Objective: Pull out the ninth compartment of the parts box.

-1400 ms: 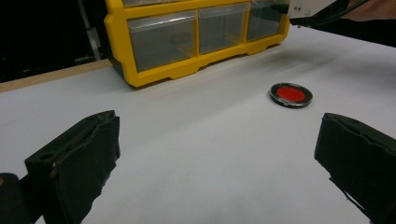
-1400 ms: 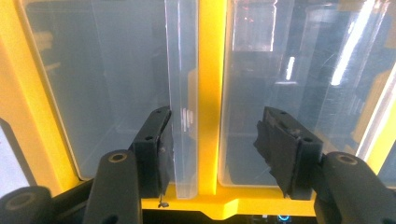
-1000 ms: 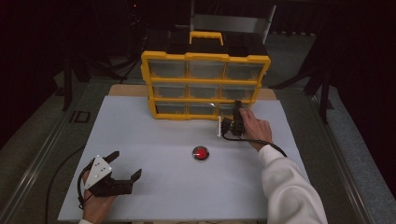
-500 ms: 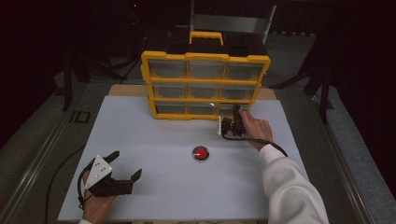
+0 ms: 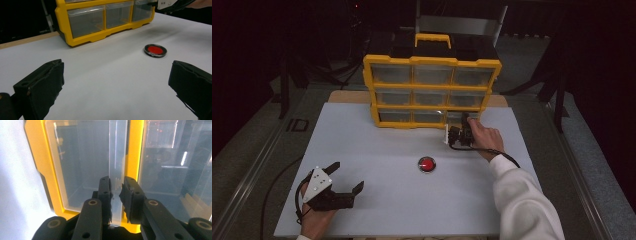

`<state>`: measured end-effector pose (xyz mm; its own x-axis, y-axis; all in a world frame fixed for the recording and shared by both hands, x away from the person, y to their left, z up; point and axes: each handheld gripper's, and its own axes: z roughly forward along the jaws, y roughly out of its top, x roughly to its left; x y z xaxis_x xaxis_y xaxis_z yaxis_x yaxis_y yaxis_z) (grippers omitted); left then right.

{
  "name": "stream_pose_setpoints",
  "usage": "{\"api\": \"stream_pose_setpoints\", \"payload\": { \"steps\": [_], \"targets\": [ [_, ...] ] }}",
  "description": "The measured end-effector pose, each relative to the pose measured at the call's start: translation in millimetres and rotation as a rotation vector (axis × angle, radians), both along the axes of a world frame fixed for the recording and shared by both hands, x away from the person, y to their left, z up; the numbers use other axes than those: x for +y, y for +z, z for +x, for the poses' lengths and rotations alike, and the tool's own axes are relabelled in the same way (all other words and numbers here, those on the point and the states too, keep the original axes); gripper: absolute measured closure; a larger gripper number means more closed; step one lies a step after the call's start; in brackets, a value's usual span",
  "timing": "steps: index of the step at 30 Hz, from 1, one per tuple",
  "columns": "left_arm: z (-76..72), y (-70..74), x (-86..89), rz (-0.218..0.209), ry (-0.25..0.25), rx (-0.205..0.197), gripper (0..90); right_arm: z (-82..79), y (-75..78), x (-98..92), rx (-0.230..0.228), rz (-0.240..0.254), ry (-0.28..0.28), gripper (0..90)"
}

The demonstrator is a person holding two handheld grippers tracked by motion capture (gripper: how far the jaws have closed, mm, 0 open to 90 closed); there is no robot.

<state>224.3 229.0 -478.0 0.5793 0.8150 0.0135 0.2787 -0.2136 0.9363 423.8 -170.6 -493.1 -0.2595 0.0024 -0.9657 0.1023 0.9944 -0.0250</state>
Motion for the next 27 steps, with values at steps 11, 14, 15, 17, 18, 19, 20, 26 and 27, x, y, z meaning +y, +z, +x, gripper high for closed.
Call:
{"api": "stream_pose_setpoints", "payload": {
  "steps": [11, 14, 15, 17, 18, 19, 20, 26, 27],
  "targets": [
    [-0.1, 0.1, -0.3, 0.003, -0.002, 0.001, 0.4, -7.9, 1.9, -0.4, 0.012, 0.003, 0.006, 77.0],
    [-0.1, 0.1, -0.2, 0.003, -0.002, 0.001, 0.4, -10.7, 2.7, -0.5, 0.017, 0.006, 0.004, 77.0],
    [-0.1, 0.1, -0.3, 0.003, -0.002, 0.000, 0.4, -11.2, 2.9, -0.7, 0.018, 0.002, 0.006, 77.0],
    [-0.1, 0.2, -0.4, 0.005, -0.002, 0.001, 0.4, -13.4, 2.7, -0.7, 0.019, 0.004, 0.005, 77.0],
    [-0.1, 0.1, -0.5, 0.004, -0.002, 0.001, 0.4, -14.3, 2.7, -0.7, 0.019, 0.000, 0.007, 77.0],
    [-0.2, 0.1, -0.6, 0.005, -0.003, 0.000, 0.4, -15.4, 2.7, -0.5, 0.019, 0.003, 0.006, 77.0],
    [-0.2, 0.1, -0.6, 0.005, -0.003, 0.000, 0.4, -16.4, 2.5, -0.5, 0.021, 0.003, 0.007, 77.0],
    [-0.3, 0.2, -0.7, 0.004, -0.002, 0.000, 0.4, -22.4, 3.2, -1.2, 0.022, -0.003, 0.016, 77.1],
    [-0.3, 0.2, -0.8, 0.004, -0.003, 0.000, 0.4, -23.5, 3.4, -1.2, 0.023, -0.004, 0.017, 77.1]
  ]
}}
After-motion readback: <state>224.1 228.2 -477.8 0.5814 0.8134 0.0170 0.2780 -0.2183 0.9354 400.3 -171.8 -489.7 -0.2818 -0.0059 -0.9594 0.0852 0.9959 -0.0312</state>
